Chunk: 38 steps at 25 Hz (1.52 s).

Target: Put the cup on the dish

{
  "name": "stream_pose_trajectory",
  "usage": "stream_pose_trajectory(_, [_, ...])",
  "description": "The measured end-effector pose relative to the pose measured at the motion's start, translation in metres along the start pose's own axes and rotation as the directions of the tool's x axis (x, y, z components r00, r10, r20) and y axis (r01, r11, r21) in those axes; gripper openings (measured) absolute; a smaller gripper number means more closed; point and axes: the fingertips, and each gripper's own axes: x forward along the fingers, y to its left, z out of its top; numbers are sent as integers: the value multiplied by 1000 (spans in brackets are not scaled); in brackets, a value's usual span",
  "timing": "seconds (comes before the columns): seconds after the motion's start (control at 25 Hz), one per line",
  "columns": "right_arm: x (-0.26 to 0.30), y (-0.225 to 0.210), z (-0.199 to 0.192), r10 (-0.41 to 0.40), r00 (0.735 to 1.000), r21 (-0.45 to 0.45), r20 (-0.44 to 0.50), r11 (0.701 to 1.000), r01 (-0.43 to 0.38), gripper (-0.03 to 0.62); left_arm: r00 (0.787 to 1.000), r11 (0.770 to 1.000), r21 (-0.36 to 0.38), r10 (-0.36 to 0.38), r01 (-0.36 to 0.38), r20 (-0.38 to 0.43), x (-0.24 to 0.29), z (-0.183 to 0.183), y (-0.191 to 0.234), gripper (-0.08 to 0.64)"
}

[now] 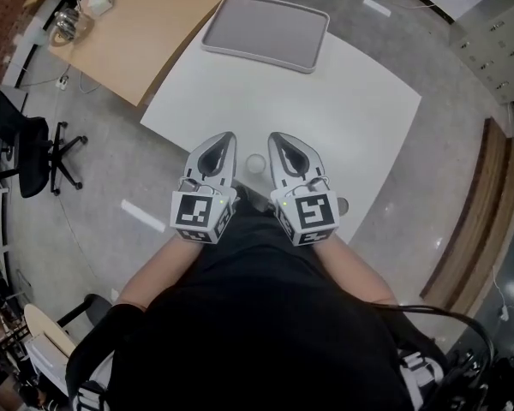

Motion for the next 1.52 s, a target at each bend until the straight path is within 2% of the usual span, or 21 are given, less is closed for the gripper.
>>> stream_pose_trajectory(0.2, [9, -5, -11, -30, 999, 3, -36, 1000, 30, 12, 998, 998, 24, -60, 61, -26, 16, -4, 6, 8])
stream_pose_trajectory(0.4, [19, -9, -17, -50, 997, 7, -59, 999, 50, 13, 990, 991, -9, -135, 135, -34, 32, -15, 7, 8])
stream_pose_trajectory(0.56, [29, -5, -32, -15, 995, -1, -103, 1000, 15, 14, 977, 980, 1, -198, 198, -75, 45, -32, 7, 9])
stream_pose_trajectory(0.8, [31, 1, -66, 37, 984, -40, -176, 998, -45, 14, 955, 966, 3, -255, 258, -153, 50, -69, 5, 9])
stream_pose_trajectory(0.96, [36, 8, -91, 63, 970, -47, -233, 996, -76, 15, 943, 961, 10, -268, 275, -198, 51, -92, 12, 9])
stream_pose_trajectory(1.2, [41, 16, -123, 82, 955, -31, -286, 995, -95, 17, 934, 965, -4, -254, 261, -252, 54, -121, 19, 9])
stream_pose_trajectory(1.24, [41, 17, -128, 86, 951, -27, -296, 995, -99, 26, 932, 966, -3, -252, 260, -259, 54, -125, 20, 9])
stream_pose_trajectory(1.36, [43, 22, -143, 115, 938, -1, -328, 993, -122, 136, 929, 967, -8, -247, 255, -277, 55, -132, 23, 9])
stream_pose_trajectory(1.52, [44, 27, -162, 136, 923, 6, -359, 990, -143, 204, 924, 968, -18, -244, 250, -295, 55, -142, 24, 9])
